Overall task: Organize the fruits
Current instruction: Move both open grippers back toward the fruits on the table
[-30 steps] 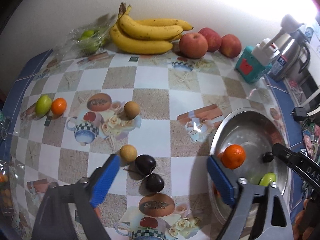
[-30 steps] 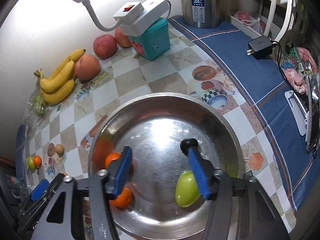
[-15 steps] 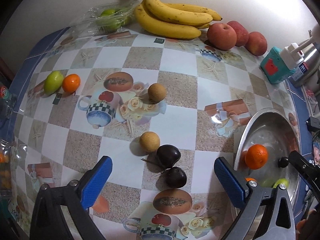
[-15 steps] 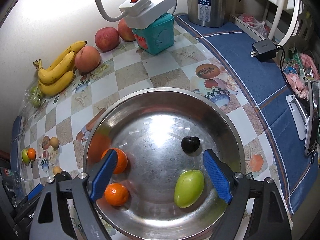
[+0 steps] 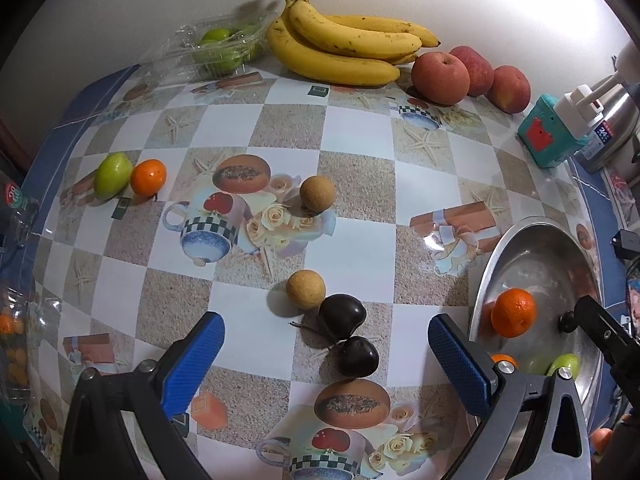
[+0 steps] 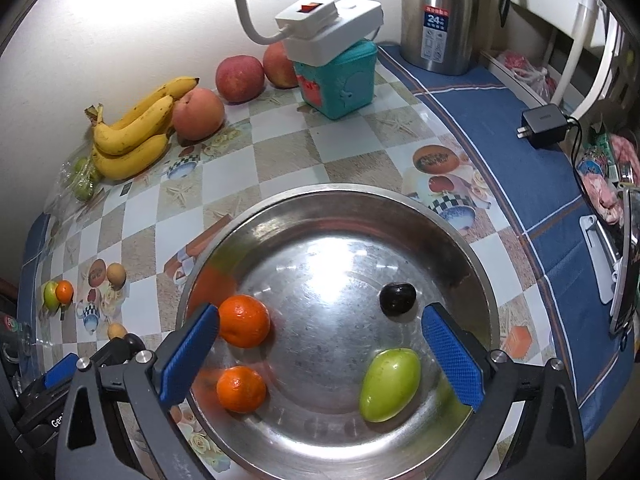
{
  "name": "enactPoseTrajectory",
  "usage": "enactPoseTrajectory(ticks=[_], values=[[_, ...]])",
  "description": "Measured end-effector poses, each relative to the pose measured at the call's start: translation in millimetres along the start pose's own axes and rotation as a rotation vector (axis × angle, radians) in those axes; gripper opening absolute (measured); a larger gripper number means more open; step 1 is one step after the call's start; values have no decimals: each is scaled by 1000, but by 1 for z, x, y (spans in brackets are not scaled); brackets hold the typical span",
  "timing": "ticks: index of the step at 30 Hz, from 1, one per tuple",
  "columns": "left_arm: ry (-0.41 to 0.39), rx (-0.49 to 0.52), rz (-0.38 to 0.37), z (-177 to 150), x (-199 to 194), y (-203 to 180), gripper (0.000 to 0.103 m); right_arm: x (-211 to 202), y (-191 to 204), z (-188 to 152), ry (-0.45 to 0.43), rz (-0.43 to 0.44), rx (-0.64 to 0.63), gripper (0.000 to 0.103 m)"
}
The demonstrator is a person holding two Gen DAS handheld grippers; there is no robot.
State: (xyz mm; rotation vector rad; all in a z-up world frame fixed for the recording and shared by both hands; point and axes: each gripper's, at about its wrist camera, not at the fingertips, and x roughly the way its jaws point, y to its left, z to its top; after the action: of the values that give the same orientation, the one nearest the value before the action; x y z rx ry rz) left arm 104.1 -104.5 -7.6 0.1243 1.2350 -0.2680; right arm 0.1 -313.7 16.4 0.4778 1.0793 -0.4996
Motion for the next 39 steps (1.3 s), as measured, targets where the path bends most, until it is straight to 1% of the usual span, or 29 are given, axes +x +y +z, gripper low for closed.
enactPoseTrajectory(ticks=[3, 10, 14, 17, 21, 26, 30, 36, 39], values=[[2, -5, -9, 1, 0, 4, 103, -2, 4, 0, -13, 15, -8, 101], [-18, -38, 49, 5, -3, 29, 103, -3, 23, -5, -12, 47, -64, 101], [-12, -75, 52, 6, -2, 45, 103, -1, 43, -11, -2, 67, -126, 101], [-5, -101, 61, 6, 0, 58, 103, -4, 56, -16, -7, 109, -154, 101], [-16, -129, 90, 6, -5, 75, 103, -7, 79, -23, -28, 139, -205, 101], [-37, -169, 122, 6, -11, 98, 103, -6, 105, -32, -14, 181, -263, 101], [-42, -219, 134, 5, -15, 120, 103, -9, 124, -40, -11, 212, -305, 101], [-54, -258, 138, 5, -20, 135, 103, -12, 148, -49, -1, 255, -347, 101], [-54, -260, 136, 5, -21, 138, 103, -11, 156, -51, 7, 270, -356, 101]])
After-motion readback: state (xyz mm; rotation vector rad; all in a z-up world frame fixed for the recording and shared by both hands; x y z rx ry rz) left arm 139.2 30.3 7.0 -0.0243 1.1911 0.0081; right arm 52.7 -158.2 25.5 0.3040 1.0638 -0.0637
